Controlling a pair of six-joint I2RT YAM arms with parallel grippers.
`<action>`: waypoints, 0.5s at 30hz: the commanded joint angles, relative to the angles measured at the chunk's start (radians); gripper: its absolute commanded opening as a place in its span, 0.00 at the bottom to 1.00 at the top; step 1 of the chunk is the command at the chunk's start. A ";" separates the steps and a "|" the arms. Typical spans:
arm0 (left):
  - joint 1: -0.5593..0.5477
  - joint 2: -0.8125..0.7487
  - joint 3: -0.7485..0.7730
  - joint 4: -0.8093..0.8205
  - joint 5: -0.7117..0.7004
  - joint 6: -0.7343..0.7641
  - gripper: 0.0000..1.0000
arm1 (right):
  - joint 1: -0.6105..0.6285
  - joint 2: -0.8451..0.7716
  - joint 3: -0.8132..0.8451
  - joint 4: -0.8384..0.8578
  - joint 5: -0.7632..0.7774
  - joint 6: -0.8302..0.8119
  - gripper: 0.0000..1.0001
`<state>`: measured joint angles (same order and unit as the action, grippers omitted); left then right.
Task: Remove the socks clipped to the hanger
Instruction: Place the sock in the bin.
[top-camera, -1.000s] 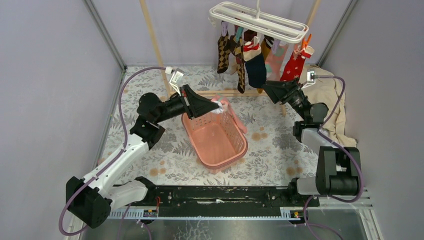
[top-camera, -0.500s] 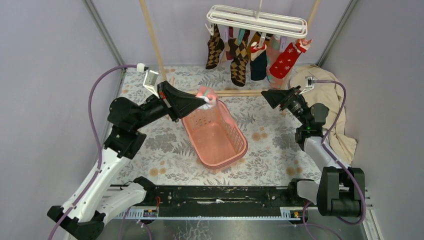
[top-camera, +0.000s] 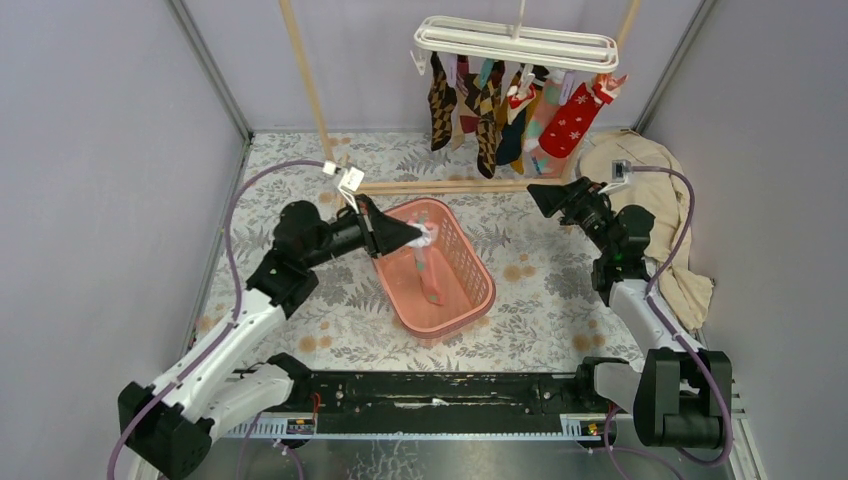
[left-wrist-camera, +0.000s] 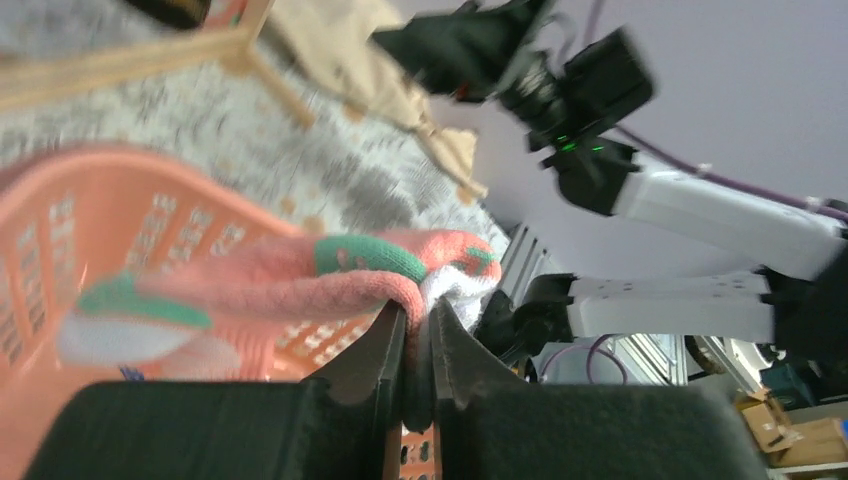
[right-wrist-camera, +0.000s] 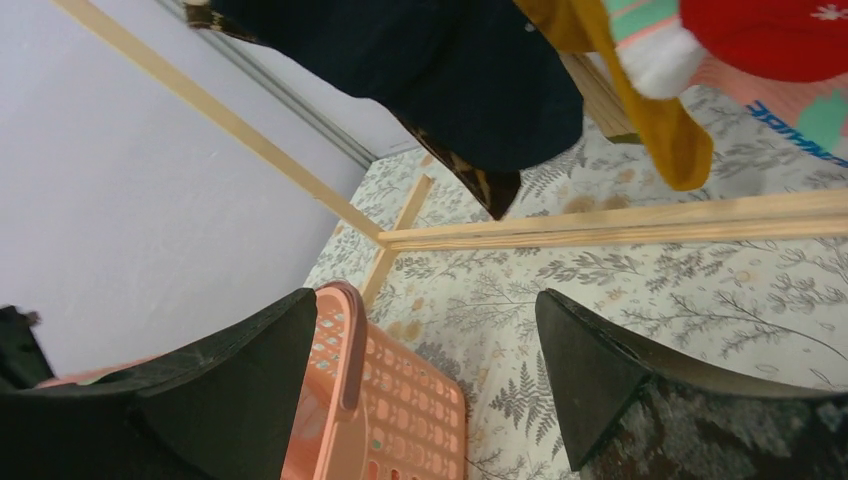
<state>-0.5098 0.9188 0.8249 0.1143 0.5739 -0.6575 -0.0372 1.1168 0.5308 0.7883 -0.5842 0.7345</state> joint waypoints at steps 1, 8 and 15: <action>-0.008 0.047 -0.077 0.077 -0.053 0.015 0.24 | 0.005 -0.004 -0.013 0.016 0.091 -0.022 0.87; -0.012 0.091 -0.125 0.102 -0.104 0.054 0.61 | 0.005 0.139 0.012 0.221 0.067 0.046 0.84; -0.016 0.065 -0.117 0.086 -0.118 0.071 0.99 | 0.030 0.343 0.098 0.481 0.019 0.144 0.82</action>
<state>-0.5175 1.0111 0.6994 0.1360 0.4820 -0.6140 -0.0330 1.3853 0.5396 1.0241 -0.5278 0.8169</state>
